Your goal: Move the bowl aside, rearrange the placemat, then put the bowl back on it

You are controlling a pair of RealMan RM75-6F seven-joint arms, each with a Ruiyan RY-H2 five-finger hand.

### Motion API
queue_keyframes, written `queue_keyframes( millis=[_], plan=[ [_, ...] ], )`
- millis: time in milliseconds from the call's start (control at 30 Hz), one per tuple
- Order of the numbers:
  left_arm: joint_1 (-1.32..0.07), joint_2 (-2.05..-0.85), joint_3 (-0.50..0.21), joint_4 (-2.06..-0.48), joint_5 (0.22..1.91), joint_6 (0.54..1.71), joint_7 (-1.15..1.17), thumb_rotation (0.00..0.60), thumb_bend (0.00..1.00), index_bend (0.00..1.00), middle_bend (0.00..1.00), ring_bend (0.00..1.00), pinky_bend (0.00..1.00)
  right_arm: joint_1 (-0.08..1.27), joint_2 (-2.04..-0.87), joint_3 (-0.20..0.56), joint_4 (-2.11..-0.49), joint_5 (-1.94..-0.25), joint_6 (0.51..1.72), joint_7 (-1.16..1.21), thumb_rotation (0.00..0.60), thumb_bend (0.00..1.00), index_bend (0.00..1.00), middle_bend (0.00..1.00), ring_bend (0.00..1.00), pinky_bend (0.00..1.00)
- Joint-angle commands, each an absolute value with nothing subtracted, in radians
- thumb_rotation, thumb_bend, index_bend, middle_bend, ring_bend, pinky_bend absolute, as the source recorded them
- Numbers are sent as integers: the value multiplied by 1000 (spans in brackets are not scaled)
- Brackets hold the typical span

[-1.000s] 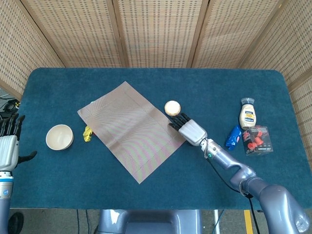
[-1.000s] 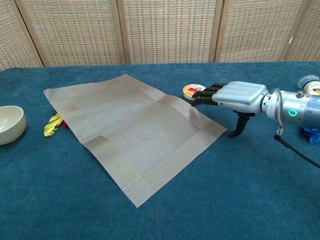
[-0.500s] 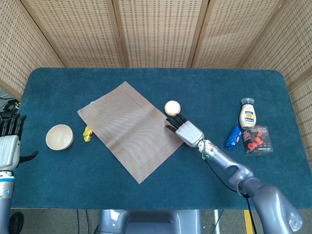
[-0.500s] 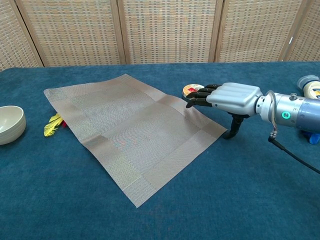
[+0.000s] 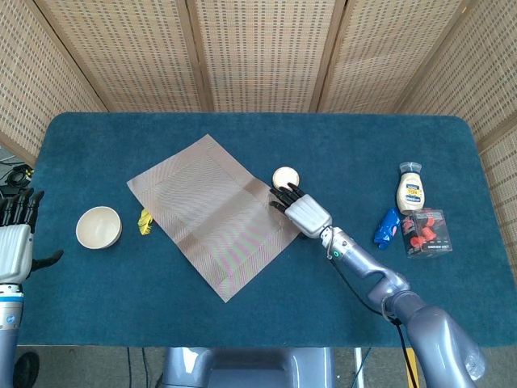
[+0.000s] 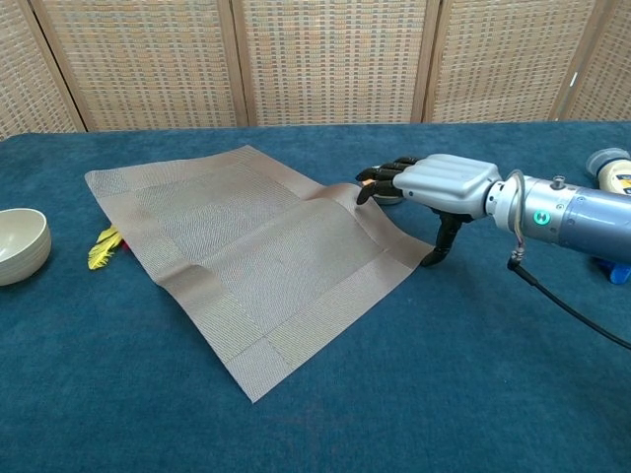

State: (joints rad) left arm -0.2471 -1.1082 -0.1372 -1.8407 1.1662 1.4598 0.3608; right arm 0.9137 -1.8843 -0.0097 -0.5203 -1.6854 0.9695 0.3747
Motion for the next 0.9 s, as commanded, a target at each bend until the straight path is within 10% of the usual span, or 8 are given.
queue_keyframes(
  millis=[33,900],
  plan=[
    [-246,-1108,-138,-1840,1167,1459,361,600,0,0,0,0,0,916,-1888,-11,-517,-1682,981,391,600,241,206,0,0,0],
    [-240,-1107,-142,-1842,1186,1450,363,600,0,0,0,0,0,928,-1897,-49,-471,-1690,994,433,600,535,397,0,0,96]
  ],
)
